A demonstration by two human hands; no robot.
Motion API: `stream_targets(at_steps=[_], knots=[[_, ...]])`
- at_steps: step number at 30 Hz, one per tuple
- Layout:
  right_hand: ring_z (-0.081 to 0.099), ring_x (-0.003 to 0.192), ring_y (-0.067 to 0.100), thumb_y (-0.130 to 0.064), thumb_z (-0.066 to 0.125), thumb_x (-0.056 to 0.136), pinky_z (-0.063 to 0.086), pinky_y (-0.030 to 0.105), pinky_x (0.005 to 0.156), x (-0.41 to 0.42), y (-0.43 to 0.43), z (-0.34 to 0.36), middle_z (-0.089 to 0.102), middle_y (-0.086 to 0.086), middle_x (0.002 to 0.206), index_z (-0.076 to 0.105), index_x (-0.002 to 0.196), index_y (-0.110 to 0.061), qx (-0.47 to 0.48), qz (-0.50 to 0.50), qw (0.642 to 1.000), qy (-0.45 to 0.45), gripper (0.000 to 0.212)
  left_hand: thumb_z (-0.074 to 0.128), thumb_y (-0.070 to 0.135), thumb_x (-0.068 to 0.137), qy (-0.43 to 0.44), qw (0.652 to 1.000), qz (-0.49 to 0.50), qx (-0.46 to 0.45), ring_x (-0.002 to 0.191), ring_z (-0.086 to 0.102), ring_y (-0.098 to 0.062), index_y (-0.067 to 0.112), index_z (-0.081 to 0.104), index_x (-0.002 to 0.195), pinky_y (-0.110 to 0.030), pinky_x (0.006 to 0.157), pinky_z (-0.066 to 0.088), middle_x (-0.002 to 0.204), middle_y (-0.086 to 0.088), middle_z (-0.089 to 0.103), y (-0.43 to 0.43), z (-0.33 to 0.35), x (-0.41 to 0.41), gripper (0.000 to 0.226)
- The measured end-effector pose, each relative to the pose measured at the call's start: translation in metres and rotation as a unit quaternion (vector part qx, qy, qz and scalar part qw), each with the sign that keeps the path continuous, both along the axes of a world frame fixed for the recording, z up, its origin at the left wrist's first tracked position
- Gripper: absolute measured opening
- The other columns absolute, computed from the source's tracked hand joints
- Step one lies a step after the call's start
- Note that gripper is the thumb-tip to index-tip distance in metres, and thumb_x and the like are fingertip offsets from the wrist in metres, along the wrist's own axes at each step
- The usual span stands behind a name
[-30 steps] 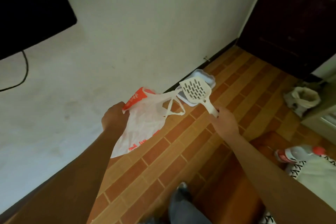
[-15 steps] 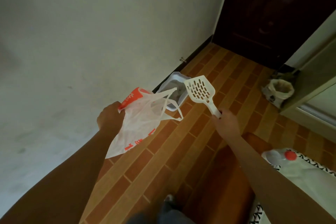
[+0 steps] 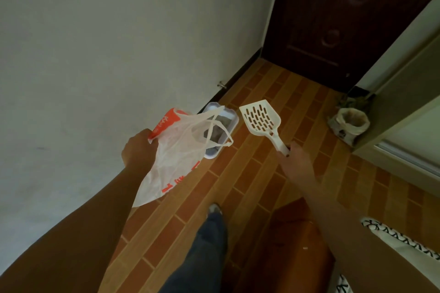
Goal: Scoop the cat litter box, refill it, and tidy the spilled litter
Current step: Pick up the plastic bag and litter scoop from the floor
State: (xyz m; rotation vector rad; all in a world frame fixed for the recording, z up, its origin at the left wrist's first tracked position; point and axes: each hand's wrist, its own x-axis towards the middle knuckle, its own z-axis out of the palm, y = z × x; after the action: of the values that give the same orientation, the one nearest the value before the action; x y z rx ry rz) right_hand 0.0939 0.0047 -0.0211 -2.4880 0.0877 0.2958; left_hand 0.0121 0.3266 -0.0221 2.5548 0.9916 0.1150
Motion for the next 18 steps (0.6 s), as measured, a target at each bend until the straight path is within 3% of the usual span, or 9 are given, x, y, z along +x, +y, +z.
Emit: stream_targets(at_steps=[6,10,13,18], knots=[[0.053,0.063,0.006,-0.021,0.056,0.091,0.041,0.017,0.053,0.097,0.011,-0.003,0.053,0.001,0.091,0.049,0.121,-0.007,0.003,0.005,1.0,0.006,0.034,0.046,0.026,0.096,-0.013,0.999,0.013,-0.03,0.089,0.064,-0.031,0.011,0.062,0.107,-0.038,0.078,0.05,0.099,-0.011,0.067,0.014,-0.019,0.095,0.024],[0.056,0.075,0.012,-0.022,0.056,0.091,0.046,0.02,0.063,0.16,0.017,0.002,0.058,0.005,0.101,0.05,0.122,-0.008,-0.005,0.013,1.0,0.008,0.035,0.045,0.025,0.096,-0.013,0.999,0.011,-0.046,0.085,0.063,-0.029,0.012,0.063,0.102,-0.034,0.074,0.048,0.095,-0.009,0.067,0.013,-0.017,0.16,0.023],[0.055,0.075,0.012,-0.022,0.055,0.092,0.04,0.016,0.055,0.201,0.018,0.002,0.058,0.005,0.101,0.051,0.12,-0.008,0.004,0.022,1.0,0.004,0.031,0.047,0.027,0.095,-0.005,0.999,0.007,-0.043,0.082,0.063,-0.027,0.014,0.063,0.099,-0.032,0.071,0.047,0.092,-0.007,0.067,0.01,-0.013,0.203,0.021],[0.059,0.084,0.016,-0.021,0.057,0.091,0.046,0.022,0.065,0.267,0.019,0.0,0.059,0.008,0.107,0.051,0.121,-0.008,0.02,0.04,0.999,0.008,0.033,0.045,0.025,0.096,-0.007,0.999,0.017,-0.049,0.086,0.064,-0.028,0.013,0.063,0.105,-0.035,0.075,0.049,0.095,-0.008,0.067,0.002,-0.004,0.264,0.023]])
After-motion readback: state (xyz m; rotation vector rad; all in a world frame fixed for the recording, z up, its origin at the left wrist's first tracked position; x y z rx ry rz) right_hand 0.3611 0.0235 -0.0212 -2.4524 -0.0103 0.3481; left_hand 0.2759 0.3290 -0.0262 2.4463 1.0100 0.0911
